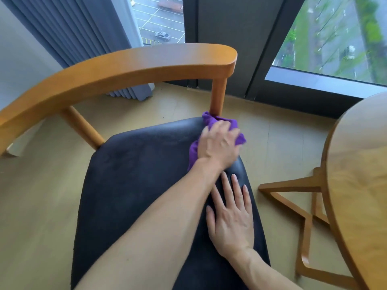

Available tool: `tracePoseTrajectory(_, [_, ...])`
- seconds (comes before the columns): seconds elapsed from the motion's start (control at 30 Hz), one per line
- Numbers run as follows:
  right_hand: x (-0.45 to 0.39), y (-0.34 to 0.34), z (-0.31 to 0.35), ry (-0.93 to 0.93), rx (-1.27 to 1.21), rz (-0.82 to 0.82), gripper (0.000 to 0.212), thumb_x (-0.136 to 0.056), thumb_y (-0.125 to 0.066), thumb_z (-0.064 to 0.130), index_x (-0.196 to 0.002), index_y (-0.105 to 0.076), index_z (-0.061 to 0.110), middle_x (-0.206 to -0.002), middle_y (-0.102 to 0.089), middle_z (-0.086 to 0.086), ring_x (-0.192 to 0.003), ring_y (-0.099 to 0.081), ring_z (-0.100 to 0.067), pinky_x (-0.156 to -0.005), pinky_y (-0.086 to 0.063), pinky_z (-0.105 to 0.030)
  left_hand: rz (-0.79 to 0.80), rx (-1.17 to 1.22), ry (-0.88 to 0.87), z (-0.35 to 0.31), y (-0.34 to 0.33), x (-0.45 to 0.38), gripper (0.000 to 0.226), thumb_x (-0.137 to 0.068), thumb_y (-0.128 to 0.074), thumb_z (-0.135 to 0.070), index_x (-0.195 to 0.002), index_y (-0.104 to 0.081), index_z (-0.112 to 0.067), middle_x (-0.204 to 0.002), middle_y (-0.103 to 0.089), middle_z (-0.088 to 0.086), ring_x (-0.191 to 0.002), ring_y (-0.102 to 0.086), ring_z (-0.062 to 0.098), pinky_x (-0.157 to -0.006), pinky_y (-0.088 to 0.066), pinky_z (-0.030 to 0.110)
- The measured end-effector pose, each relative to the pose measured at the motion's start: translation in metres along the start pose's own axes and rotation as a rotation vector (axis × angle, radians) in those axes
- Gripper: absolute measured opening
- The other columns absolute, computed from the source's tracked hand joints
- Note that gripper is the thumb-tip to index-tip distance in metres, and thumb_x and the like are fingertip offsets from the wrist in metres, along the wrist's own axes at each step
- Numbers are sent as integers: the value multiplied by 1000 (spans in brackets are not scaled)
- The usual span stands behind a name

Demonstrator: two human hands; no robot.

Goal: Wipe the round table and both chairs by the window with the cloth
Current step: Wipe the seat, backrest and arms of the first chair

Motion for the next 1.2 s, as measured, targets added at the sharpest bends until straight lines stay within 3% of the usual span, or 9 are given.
tracePoseTrajectory(0.1, [0, 2, 0, -6, 2, 0, 65, -92, -37, 41, -155, -29, 27, -164, -19, -5, -153, -9, -26, -120, -19, -51, 60, -54, -149, -4, 3, 16, 37, -90, -55, -32, -127, -59, -32, -138, -48, -2, -131, -41, 20, -94, -45, 41])
tracePoseTrajectory(0.17, [0, 4, 1, -12, 19, 9, 65, -92, -35, 42, -156, -26, 29, -164, -19, -5, -153, -10, -26, -120, -19, -51, 60, -27, -98, 39, 16, 35, 43, -88, -54, -22, -129, -59, -33, -141, -46, -2, -133, -40, 22, -90, -46, 41])
tracePoseTrajectory(0.43, [0, 6, 3, -36, 61, 52, 65, -93, -25, 46, -156, -25, 29, -164, -20, -6, -153, -10, -26, -122, -14, -49, 15, 84, 755, 307, 71, 226, 43, -85, -55, -6, -121, -68, -26, -125, -54, 12, -115, -52, 40, -91, -48, 48])
tracePoseTrajectory(0.6, [1, 7, 4, -41, 85, 80, 65, -94, -20, 48, -157, -20, 31, -165, -16, -5, -153, -6, -25, -123, -10, -48, 36, 212, 1138, 344, 42, 320, 28, -91, -51, -9, -113, -67, -17, -110, -66, 17, -90, -53, 37, -78, -44, 38])
tracePoseTrajectory(0.73, [-1, 5, 3, -35, 90, 93, 65, -95, -20, 48, -158, -15, 32, -166, -11, -3, -153, -1, -25, -124, -6, -47, -156, 96, 987, 309, 64, 283, 33, -90, -50, -17, -119, -58, -28, -116, -62, 9, -105, -56, 38, -85, -45, 43])
tracePoseTrajectory(0.87, [0, 5, 2, -36, 75, 86, 64, -95, -21, 47, -158, -15, 32, -166, -11, -3, -153, -1, -24, -124, -6, -48, -323, 156, 880, 314, 103, 252, 30, -82, -47, -42, -109, -58, -32, -104, -68, 6, -98, -59, 38, -80, -48, 42])
tracePoseTrajectory(0.97, [0, 6, 2, -31, 49, 92, 64, -96, -23, 47, -158, -16, 32, -166, -11, -3, -153, -1, -24, -124, -5, -48, -46, 425, 813, 295, 71, 224, 50, -83, -52, -57, -128, -56, -36, -127, -62, 6, -120, -54, 36, -103, -45, 47])
tracePoseTrajectory(1.03, [-1, 7, 1, -26, 31, 104, 63, -97, -26, 47, -158, -15, 32, -166, -9, -3, -153, 1, -24, -124, -3, -47, 74, 268, 832, 277, 45, 228, 59, -87, -55, -61, -139, -45, -37, -138, -49, 5, -128, -43, 37, -105, -42, 47])
tracePoseTrajectory(1.2, [-3, 11, -1, -20, -100, 147, 58, -102, -35, 40, -157, -16, 35, -166, -7, 1, -153, 3, -20, -124, 2, -42, -136, -75, 805, 199, 52, 227, 43, -86, -58, -43, -123, -57, -22, -128, -52, 12, -115, -46, 39, -85, -46, 49])
Point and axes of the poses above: each hand's wrist, its own x-axis away from the middle knuckle, its own y-axis out of the back of the hand, z = x × y, the point moved 8 cm from there along -x, towards the middle knuckle
